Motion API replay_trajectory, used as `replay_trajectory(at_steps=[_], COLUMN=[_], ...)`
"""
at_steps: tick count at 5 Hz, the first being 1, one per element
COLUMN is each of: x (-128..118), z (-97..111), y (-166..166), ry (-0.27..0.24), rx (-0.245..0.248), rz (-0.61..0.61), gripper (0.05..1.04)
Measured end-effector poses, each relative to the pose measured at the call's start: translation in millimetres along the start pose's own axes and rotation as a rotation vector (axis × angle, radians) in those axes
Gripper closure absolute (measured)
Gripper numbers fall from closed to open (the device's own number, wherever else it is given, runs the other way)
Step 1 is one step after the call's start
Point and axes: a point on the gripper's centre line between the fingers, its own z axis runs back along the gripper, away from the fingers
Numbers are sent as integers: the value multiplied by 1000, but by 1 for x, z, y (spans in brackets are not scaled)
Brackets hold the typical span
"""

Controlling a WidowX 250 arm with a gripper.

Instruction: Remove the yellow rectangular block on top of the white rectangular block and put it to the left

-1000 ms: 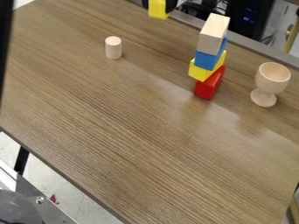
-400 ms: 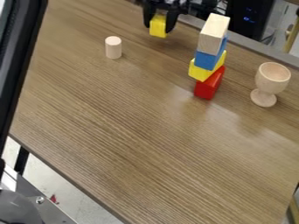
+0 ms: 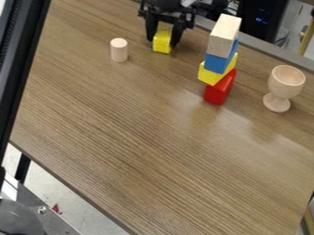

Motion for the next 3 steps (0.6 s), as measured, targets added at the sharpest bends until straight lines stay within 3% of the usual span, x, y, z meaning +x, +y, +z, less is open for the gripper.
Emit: replay_trajectory(at_steps=[1, 2, 3], x=[-10, -19, -36], z=[-11, 25, 63], y=[-2, -3, -5], ry=[33, -56, -151], rx=[3, -13, -64], rz=[-15, -22, -10], gripper=[84, 84, 84])
